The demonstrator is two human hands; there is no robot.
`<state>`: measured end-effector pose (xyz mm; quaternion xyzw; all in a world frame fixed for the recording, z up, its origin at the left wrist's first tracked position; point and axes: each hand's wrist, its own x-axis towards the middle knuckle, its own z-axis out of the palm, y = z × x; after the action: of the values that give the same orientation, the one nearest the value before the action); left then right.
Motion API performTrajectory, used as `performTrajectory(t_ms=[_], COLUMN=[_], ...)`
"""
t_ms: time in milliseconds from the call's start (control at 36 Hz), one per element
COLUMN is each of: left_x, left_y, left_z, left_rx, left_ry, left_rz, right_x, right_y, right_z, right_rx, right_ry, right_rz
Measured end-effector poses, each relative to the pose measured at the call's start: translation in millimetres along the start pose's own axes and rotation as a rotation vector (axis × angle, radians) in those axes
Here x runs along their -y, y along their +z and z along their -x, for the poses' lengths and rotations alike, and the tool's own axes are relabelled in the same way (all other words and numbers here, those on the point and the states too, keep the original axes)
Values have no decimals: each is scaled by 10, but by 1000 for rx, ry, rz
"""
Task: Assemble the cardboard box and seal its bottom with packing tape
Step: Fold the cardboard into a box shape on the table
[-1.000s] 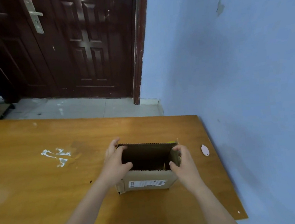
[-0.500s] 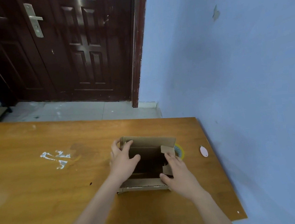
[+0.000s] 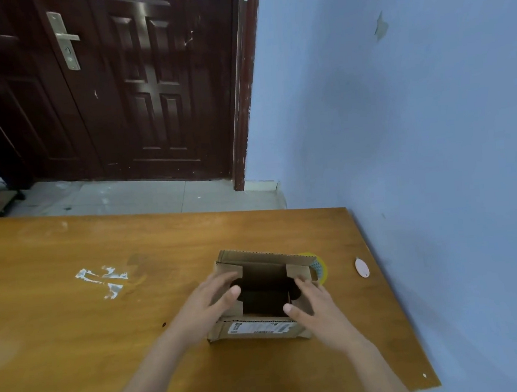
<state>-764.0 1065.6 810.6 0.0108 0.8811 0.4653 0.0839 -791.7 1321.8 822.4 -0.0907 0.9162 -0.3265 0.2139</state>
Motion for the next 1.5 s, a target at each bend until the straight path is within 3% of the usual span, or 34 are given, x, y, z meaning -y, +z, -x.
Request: performTrajectory(t_ms=[194, 361, 556, 778, 1056, 1167, 1278, 1500], left_x=[158, 174, 94, 230, 411, 431, 444, 308], left_y=[-5, 176, 374, 652, 522, 518, 563, 701], left_z=[64, -12, -88, -71, 116, 117, 116, 66], left_rx=[203, 66, 64, 118, -42, -88, -163, -260], left_ry=[163, 230, 267, 189, 68, 4, -92, -127], left_rz=[-201, -261, -234, -224, -76, -36, 26, 29], right_x=[-79, -130, -272, -359, -206, -204, -277, -420], right_y=[-46, -69, -199, -149, -12, -58, -79, 133], right_z=[-8, 0, 9, -20, -58, -96, -107, -171], right_rx=[100, 106, -46, -69, 38, 57, -12, -226], right_ry=[42, 42, 61, 66, 9, 8, 30, 48], right_rz=[-3, -12, -61, 42, 109, 21, -119, -87])
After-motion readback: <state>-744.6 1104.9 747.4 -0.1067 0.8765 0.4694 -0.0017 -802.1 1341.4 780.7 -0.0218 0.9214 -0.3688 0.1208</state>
